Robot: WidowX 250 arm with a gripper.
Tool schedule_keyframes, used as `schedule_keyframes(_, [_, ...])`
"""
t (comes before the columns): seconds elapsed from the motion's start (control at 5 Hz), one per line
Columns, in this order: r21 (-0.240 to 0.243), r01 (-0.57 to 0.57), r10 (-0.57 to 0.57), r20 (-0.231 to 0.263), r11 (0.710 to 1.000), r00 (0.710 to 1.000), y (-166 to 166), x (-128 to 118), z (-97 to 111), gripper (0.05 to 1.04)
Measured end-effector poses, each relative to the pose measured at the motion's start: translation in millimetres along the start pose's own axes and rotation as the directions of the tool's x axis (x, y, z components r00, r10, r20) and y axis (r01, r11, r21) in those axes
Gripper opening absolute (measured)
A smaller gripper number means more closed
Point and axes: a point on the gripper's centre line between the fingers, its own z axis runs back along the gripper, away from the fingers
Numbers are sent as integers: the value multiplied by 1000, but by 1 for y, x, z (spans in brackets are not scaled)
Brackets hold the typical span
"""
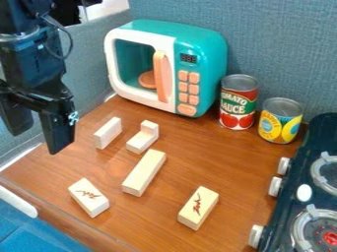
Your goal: Place rectangle block on top of another block
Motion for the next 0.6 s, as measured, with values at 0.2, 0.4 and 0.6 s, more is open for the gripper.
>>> schedule_keyframes(0.2, [-7, -4, 4, -19, 1000, 1000, 0, 0, -6, 1001])
schedule_keyframes(0.4, [-15, -47, 46, -85, 999, 995, 10, 19, -43, 1001])
schedule_keyframes(0.6, [35, -89, 91, -50, 995, 995, 21, 30, -56, 1001])
